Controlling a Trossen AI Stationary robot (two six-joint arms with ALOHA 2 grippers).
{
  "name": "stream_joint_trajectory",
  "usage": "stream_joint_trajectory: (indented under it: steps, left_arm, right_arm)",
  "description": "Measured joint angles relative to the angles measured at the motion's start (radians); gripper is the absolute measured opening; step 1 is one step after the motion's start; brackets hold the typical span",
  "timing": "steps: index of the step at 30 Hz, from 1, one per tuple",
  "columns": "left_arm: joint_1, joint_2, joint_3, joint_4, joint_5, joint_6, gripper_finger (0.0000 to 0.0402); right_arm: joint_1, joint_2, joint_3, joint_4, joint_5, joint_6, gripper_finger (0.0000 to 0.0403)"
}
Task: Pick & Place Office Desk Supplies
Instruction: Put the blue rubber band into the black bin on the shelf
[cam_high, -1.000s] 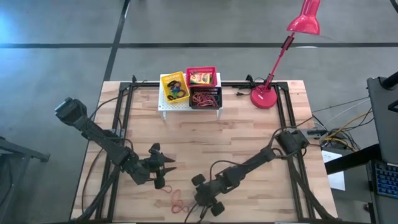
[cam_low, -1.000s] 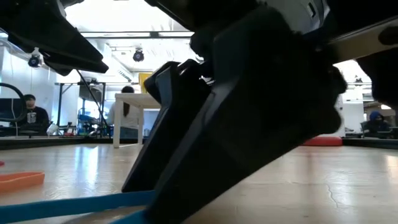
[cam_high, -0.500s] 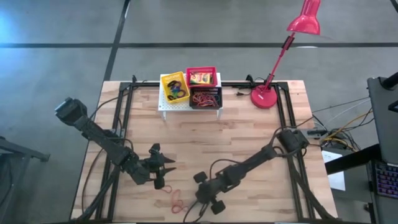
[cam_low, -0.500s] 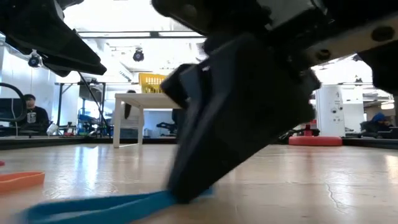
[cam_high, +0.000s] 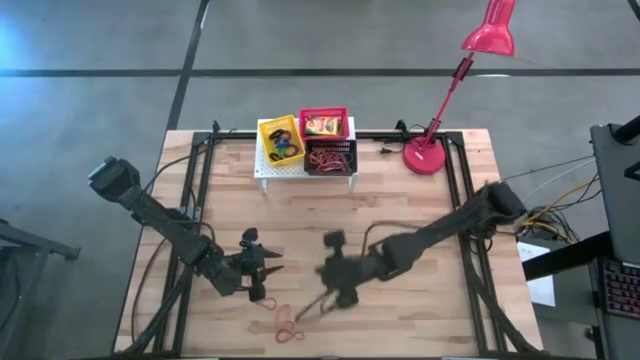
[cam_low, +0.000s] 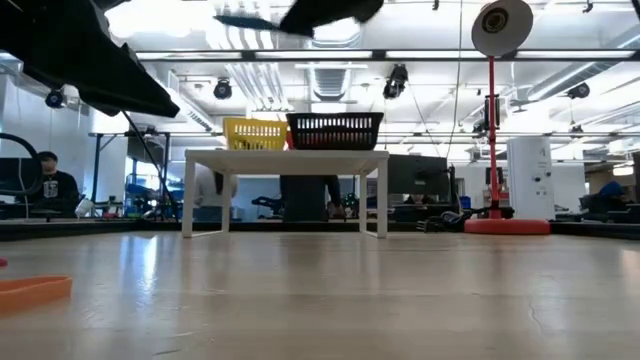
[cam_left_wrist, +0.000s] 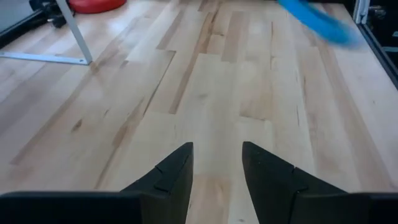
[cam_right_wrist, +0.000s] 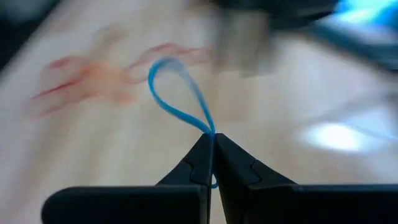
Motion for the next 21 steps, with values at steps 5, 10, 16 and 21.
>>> stream_joint_trajectory:
  steps: [5,10,16,21]
  left_arm:
    - [0.000,0.000,0.000,0.004,-0.001,0.018,0.0140]
    - [0.000,0.000,0.000,0.005,-0.001,0.010,0.0140]
    - [-0.001,0.000,0.000,0.004,-0.001,0.005,0.0140]
    - [-0.001,0.000,0.000,0.004,-0.001,0.004,0.0140]
  right_arm:
    - [-0.076,-0.112,-0.016,-0.002,0.300,0.054,0.0009]
    - [-0.232,-0.186,-0.032,0.004,0.379,0.157,0.0009]
    - [-0.431,-0.192,-0.035,-0.005,0.296,0.097,0.0009]
    - [-0.569,-0.191,-0.035,-0.022,0.032,0.078,0.0009]
